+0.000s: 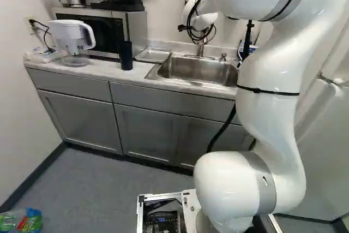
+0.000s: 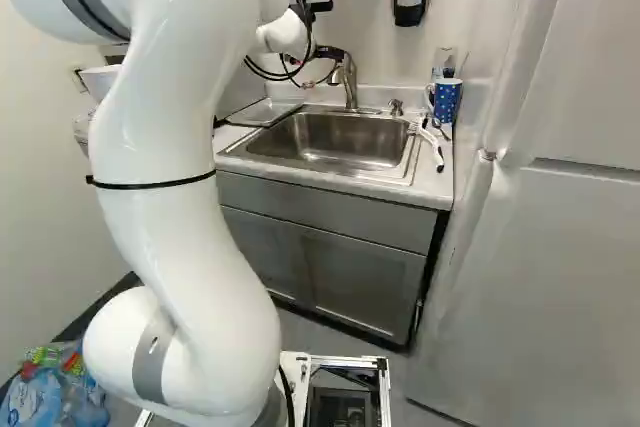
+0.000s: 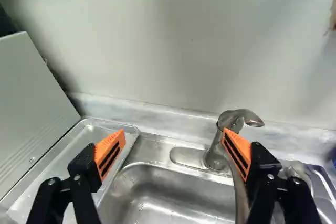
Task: Rinse the cup and place it in the tray
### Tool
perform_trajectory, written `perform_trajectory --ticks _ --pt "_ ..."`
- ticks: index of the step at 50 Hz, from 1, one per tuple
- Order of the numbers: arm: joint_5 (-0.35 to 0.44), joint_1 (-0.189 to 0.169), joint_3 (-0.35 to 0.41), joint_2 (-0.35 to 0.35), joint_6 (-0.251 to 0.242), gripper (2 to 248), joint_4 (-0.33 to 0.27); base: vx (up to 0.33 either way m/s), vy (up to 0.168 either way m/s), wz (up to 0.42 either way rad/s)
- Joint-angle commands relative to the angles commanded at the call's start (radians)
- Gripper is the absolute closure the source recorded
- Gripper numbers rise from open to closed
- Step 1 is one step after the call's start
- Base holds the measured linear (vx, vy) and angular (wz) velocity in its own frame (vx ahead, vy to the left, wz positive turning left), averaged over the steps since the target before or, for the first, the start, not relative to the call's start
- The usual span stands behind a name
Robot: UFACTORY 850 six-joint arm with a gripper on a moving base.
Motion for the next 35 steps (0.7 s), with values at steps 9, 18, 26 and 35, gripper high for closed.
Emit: perform_trajectory --ticks 9,18,26,35 --pt "-0.009 -0.004 -0.024 -0.02 0.0 3 0.0 0.0 0.0 0.0" --pt "-0.009 -0.008 -0.045 -0.038 0.0 3 0.0 0.0 0.0 0.0" --pt "-0.009 -0.012 -0.063 -0.053 0.0 3 0.0 0.0 0.0 0.0" --pt "-0.009 -0.014 -0.067 -0.056 0.0 3 0.0 0.0 0.0 0.0"
